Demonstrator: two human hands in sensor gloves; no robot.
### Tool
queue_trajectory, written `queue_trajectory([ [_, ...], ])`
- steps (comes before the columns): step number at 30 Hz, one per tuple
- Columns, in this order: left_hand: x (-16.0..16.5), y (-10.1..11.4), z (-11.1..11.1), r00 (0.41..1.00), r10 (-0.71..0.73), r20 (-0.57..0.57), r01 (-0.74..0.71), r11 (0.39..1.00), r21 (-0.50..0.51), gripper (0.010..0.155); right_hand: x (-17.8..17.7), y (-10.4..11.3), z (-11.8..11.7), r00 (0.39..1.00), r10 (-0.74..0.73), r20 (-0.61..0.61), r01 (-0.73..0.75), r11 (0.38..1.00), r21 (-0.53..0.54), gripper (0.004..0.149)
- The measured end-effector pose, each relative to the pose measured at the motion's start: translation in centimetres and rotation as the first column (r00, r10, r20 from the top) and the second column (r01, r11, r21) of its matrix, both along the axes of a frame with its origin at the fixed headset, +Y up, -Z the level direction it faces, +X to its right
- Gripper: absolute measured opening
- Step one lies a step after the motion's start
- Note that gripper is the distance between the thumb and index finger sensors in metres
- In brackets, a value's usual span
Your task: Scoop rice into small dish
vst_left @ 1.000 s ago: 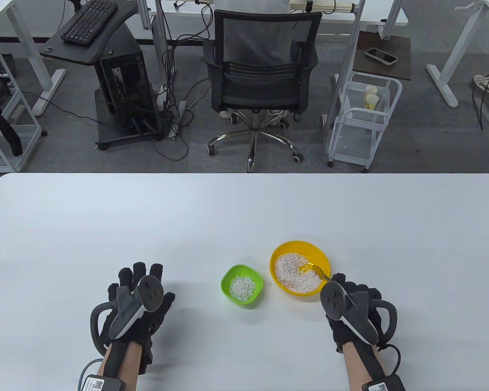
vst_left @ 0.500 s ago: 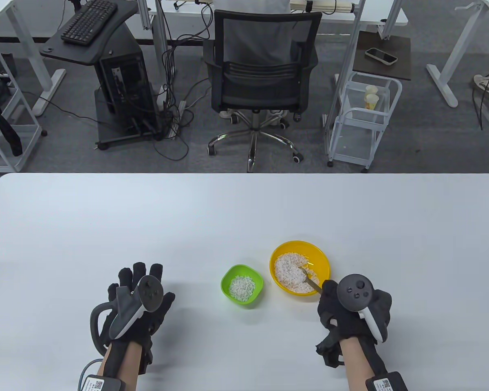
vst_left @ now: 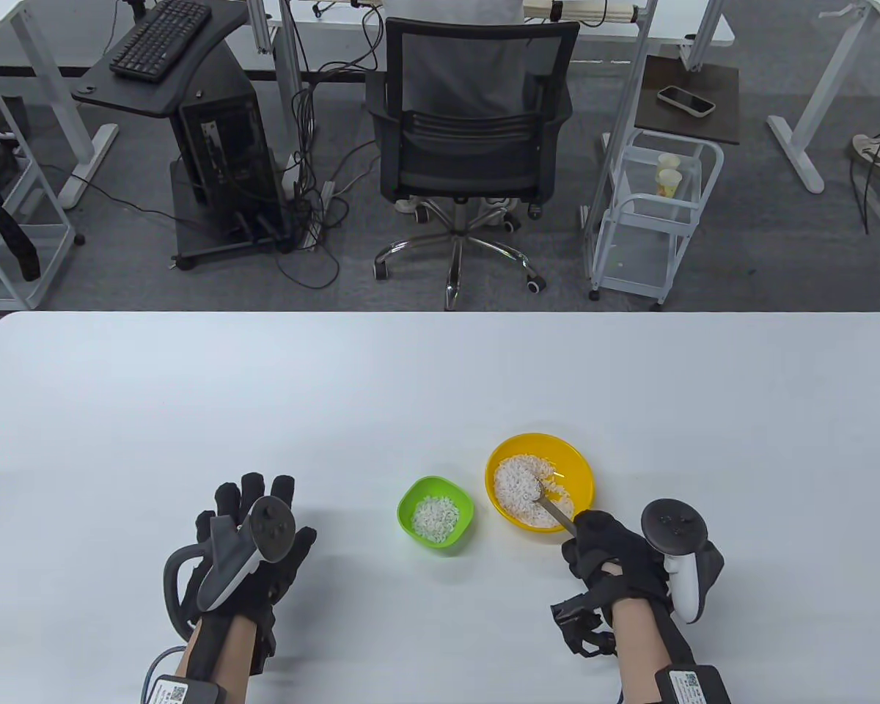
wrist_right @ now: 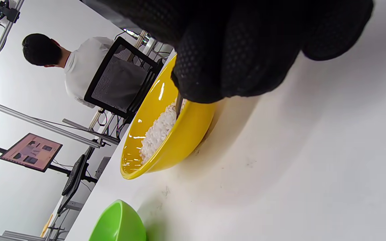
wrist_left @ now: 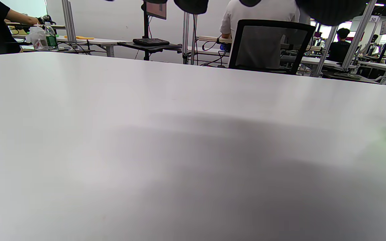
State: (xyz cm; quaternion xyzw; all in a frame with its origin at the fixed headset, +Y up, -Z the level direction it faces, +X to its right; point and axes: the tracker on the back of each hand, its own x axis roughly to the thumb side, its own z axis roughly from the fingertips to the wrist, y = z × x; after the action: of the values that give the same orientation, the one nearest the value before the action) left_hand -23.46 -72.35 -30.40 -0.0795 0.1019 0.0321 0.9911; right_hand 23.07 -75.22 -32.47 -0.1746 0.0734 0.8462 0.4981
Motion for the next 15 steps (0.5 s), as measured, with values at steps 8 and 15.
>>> queue_trajectory([
  [8, -0.1, -0.1, -0.2, 1.0, -0.008, -0.007, 0.008, 1.0, -0.011, 0.074, 0.8, 0.1, 0.0, 0.998, -0.041, 0.05, 0.04, 0.999, 0.003, 0.045],
  [15, 0.0, 0.0, 0.0, 1.0, -0.001, -0.004, 0.001, 1.0, -0.005, 0.074, 1.4, 0.4, 0.2, 0.994, -0.076, 0.079, 0.073, 0.997, 0.029, 0.045],
])
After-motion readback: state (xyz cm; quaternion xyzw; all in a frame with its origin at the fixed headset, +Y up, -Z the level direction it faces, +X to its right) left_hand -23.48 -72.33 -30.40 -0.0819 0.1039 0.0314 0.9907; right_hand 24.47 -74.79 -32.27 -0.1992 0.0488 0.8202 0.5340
